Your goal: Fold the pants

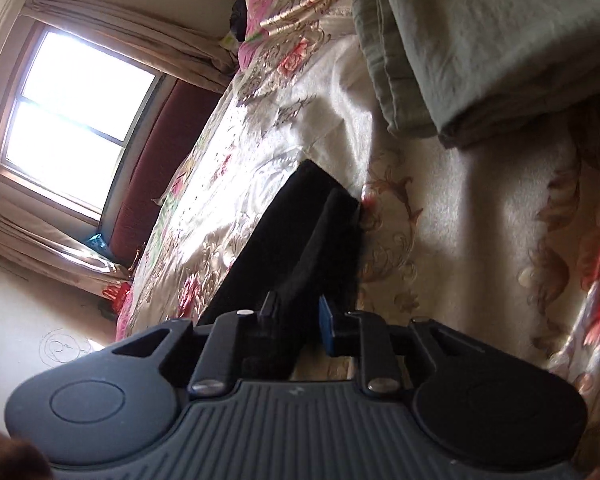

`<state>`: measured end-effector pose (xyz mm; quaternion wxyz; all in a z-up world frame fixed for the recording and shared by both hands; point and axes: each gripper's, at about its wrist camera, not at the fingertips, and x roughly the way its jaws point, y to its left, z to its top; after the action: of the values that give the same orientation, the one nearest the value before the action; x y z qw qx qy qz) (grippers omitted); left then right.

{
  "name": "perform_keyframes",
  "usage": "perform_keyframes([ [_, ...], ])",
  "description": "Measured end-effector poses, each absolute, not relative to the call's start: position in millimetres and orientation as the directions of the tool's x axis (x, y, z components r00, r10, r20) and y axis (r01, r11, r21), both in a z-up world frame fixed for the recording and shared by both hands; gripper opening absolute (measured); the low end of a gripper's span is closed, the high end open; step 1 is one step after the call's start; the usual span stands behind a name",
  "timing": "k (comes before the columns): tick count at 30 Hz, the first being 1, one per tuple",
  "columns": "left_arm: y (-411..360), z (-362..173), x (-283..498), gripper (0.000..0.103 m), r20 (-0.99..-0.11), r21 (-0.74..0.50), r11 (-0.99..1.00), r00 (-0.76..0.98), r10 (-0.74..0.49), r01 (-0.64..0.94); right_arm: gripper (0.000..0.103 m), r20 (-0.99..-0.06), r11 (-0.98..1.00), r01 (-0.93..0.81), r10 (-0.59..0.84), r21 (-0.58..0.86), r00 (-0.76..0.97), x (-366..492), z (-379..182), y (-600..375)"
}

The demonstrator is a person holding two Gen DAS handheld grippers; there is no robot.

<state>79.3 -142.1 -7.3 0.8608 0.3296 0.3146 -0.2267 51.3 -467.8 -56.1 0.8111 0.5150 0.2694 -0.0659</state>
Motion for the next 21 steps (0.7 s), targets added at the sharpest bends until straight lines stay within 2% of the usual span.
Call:
perform_keyframes([
  [4, -143, -5, 77, 0.066, -0.682, 0.432, 0.673, 0.706, -0.192, 0.601, 0.027, -0.534, 0.41, 0.435, 0.165, 0.802, 0.829, 64, -69, -459],
  [11, -154, -6, 81, 0.066, -0.678, 0.393, 0.674, 0.693, -0.247, 0.625, 0.029, -0.512, 0.346, 0.458, 0.08, 0.819, 0.855, 80, -80, -462],
  [12, -157, -6, 81, 0.066, -0.674, 0.393, 0.673, 0.694, -0.253, 0.627, 0.03, -0.507, 0.326, 0.46, 0.073, 0.826, 0.859, 82, -81, -462],
  [14, -164, -5, 81, 0.066, -0.67, 0.388, 0.669, 0.692, -0.267, 0.634, 0.043, -0.474, 0.309, 0.433, 0.068, 0.847, 0.878, 81, -77, -461],
  [16, -168, -6, 79, 0.066, -0.674, 0.38, 0.66, 0.683, -0.282, 0.648, 0.048, -0.441, 0.334, 0.396, 0.068, 0.855, 0.895, 77, -72, -455],
  [18, -172, -11, 77, 0.066, -0.679, 0.389, 0.644, 0.677, -0.283, 0.659, 0.048, -0.44, 0.373, 0.386, 0.069, 0.844, 0.895, 79, -71, -451],
  [19, -175, -14, 76, 0.066, -0.679, 0.404, 0.632, 0.68, -0.276, 0.661, 0.035, -0.461, 0.387, 0.4, 0.077, 0.831, 0.884, 85, -72, -451],
  [20, -176, -15, 75, 0.066, -0.679, 0.415, 0.624, 0.682, -0.272, 0.662, 0.009, -0.473, 0.385, 0.411, 0.078, 0.826, 0.877, 91, -74, -454],
  [21, -177, -15, 75, 0.066, -0.682, 0.42, 0.617, 0.68, -0.269, 0.665, 0.009, -0.469, 0.361, 0.407, 0.1, 0.839, 0.877, 92, -78, -459],
])
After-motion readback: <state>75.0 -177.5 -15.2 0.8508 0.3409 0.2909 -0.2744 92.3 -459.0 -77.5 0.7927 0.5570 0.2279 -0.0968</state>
